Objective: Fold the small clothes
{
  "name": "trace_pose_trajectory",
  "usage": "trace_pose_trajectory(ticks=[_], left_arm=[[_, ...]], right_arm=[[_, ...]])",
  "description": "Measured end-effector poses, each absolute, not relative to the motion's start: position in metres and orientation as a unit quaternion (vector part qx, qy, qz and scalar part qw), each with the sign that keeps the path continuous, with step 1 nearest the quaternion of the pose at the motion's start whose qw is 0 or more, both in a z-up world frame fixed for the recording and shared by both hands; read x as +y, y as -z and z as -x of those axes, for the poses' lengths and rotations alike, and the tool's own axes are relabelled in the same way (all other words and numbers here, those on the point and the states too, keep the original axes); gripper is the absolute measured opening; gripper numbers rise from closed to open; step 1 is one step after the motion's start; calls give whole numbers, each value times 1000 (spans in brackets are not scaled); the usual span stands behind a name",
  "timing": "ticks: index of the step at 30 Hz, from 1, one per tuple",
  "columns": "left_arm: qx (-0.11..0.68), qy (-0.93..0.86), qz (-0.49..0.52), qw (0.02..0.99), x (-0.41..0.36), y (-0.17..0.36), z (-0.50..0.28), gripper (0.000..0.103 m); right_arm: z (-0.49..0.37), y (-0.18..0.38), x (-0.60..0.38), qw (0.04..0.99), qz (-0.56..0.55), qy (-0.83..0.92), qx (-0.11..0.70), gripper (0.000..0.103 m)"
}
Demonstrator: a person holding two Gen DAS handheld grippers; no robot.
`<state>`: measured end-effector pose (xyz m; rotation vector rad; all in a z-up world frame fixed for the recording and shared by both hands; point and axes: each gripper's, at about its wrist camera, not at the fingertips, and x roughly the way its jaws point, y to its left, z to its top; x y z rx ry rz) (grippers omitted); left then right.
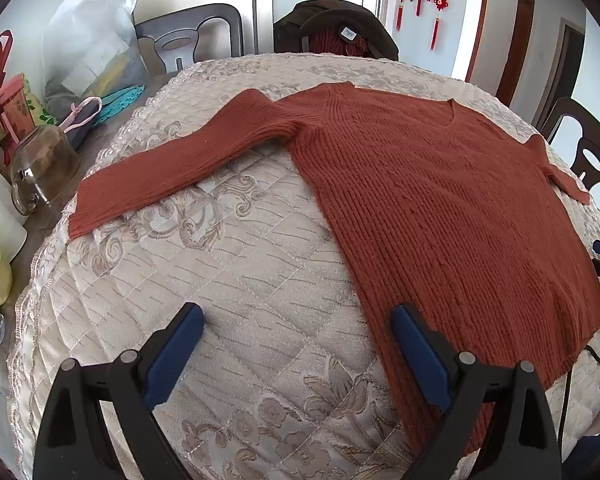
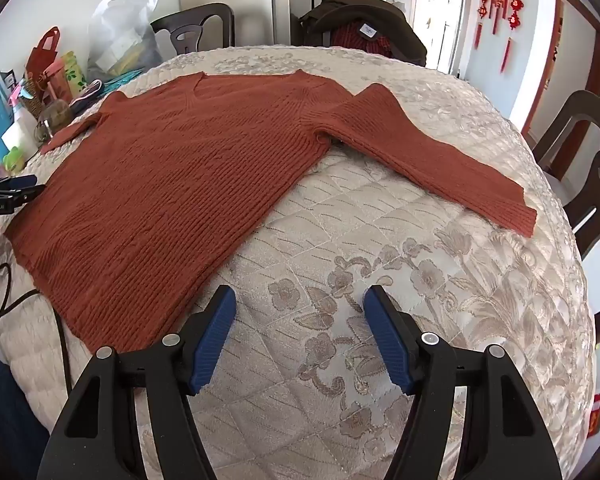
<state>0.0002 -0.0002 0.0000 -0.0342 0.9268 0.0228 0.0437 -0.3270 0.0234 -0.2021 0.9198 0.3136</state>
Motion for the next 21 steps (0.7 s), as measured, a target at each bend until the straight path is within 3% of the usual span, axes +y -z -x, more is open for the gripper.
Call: trace_pose_trajectory(ticks=[21], left_arm=[[439, -13, 18, 898, -1, -4, 2, 98]], right_arm=[[-40, -23, -329, 885, 90, -152, 431, 68]])
